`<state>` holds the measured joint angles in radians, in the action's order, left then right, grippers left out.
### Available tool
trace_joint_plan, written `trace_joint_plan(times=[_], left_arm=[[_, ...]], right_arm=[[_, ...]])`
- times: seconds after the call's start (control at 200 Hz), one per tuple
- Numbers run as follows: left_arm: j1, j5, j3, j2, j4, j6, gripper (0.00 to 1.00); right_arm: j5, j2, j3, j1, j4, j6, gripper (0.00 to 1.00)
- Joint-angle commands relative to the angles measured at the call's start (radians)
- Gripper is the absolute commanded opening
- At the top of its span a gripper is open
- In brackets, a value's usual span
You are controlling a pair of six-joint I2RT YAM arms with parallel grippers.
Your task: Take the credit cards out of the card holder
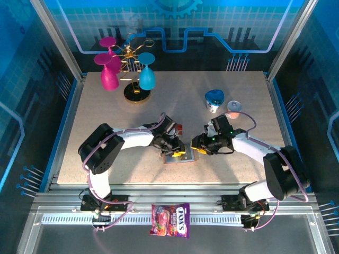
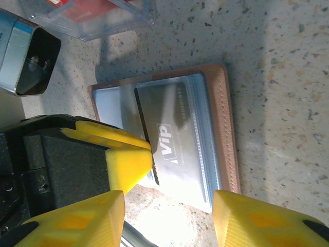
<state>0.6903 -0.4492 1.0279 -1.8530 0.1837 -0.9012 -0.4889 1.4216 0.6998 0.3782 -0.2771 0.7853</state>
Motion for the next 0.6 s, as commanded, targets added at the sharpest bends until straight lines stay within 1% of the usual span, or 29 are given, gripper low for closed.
trace_joint_plan(times=[0.0, 0.265, 0.595], left_arm=[[0.001, 0.025, 0.027, -0.016, 0.058, 0.035, 0.26], [0.002, 0.034, 0.033, -0.008, 0.076, 0.043, 0.26], [0.003, 0.029, 0.034, -0.006, 0.069, 0.037, 0.26]], right_arm=[[-0.042, 0.027, 0.001, -0.009, 0.036, 0.015, 0.50], [-0.096, 0.108, -0.008, 0.013, 0.152, 0.060, 0.49], [-0.138, 0.194, -0.011, 0.031, 0.222, 0.076, 0.43]])
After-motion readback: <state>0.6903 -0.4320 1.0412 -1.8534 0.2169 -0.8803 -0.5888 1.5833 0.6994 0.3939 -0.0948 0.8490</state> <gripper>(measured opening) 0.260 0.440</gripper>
